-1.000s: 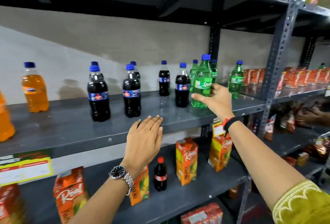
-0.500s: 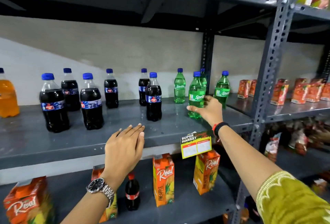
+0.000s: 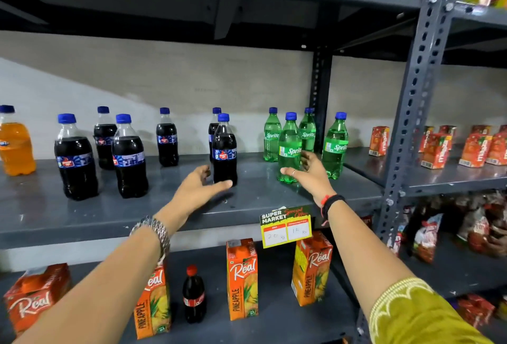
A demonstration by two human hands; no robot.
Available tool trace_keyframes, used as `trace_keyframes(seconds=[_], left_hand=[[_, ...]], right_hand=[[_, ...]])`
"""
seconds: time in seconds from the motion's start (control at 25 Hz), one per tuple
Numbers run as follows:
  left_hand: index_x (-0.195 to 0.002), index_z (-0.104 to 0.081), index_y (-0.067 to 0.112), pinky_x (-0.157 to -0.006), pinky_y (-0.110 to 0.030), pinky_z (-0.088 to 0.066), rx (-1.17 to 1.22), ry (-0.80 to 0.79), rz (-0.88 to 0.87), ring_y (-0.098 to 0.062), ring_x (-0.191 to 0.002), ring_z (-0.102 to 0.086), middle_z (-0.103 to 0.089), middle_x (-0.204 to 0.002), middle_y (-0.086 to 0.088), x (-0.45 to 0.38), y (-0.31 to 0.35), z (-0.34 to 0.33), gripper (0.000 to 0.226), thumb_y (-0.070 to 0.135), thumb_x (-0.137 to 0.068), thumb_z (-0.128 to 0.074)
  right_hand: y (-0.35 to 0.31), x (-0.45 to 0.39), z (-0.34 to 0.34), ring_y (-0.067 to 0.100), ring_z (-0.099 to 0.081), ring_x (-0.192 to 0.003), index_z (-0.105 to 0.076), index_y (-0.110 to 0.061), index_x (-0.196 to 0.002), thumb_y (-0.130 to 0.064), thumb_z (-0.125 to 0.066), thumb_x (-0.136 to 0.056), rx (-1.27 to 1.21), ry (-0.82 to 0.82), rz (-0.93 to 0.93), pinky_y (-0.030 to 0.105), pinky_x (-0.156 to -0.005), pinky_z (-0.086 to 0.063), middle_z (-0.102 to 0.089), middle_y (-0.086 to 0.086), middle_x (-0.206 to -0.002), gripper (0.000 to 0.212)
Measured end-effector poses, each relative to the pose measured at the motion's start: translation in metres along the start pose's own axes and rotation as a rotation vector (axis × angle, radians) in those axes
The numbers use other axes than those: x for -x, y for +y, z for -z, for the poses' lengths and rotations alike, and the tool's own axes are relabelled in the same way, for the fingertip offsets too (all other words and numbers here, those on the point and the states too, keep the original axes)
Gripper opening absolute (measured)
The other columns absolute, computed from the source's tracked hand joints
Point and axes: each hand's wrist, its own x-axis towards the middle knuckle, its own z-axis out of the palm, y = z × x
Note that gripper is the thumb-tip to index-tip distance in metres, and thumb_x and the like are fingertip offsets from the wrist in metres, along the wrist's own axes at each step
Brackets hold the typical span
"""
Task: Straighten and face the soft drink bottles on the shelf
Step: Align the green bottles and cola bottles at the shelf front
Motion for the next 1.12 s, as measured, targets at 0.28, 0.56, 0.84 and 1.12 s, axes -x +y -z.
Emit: trace_keyframes(seconds=[0.28,0.56,0.84,1.12], left_hand=[[-0.124,-0.053,0.004,-0.069,-0.025,-0.053,0.154,0.130,0.026,-0.015,-0.086,-0.061,-0.064,-0.107,-0.004,-0.029,0.009,-0.020,0.066,0.014,-0.065,-0.081],[-0.121,-0.057,0.005,-0.075,-0.021,-0.049,0.140,0.145,0.007,-0.015,-0.097,-0.060,-0.063,-0.111,-0.002,-0.035,0.001,-0.018,0.070,0.020,-0.059,-0.085],[-0.128,-0.053,0.006,-0.098,-0.030,-0.042,0.052,0.156,0.012,-0.019,-0.114,-0.057,-0.060,-0.127,-0.007,-0.042,-0.007,-0.017,0.080,0.030,-0.058,-0.085],[-0.128,-0.052,0.008,-0.099,-0.033,-0.045,-0.081,0.147,-0.092,-0.020,-0.110,-0.061,-0.059,-0.129,-0.008,-0.013,-0.012,0.014,0.069,0.026,-0.068,-0.079]], right_hand=[[0.005,-0.002,0.002,0.020,-0.056,-0.107,-0.039,-0.001,-0.136,-0.009,-0.077,-0.072,-0.018,-0.042,-0.027,0.022,-0.091,-0.044,-0.058,0.006,-0.118,0.075],[0.009,-0.008,0.001,0.002,-0.044,-0.072,-0.043,0.002,-0.132,-0.006,-0.077,-0.071,0.017,-0.029,0.001,0.003,-0.062,-0.039,-0.039,-0.016,-0.073,0.070],[0.007,-0.005,0.000,0.022,-0.052,-0.117,-0.037,0.000,-0.136,-0.008,-0.077,-0.072,-0.026,-0.026,-0.009,0.022,-0.096,-0.037,-0.056,0.013,-0.123,0.076],[0.004,-0.001,0.000,0.025,-0.033,-0.138,-0.022,-0.010,-0.144,-0.018,-0.080,-0.070,-0.008,-0.023,0.019,0.037,-0.114,-0.028,-0.030,0.009,-0.152,0.094]])
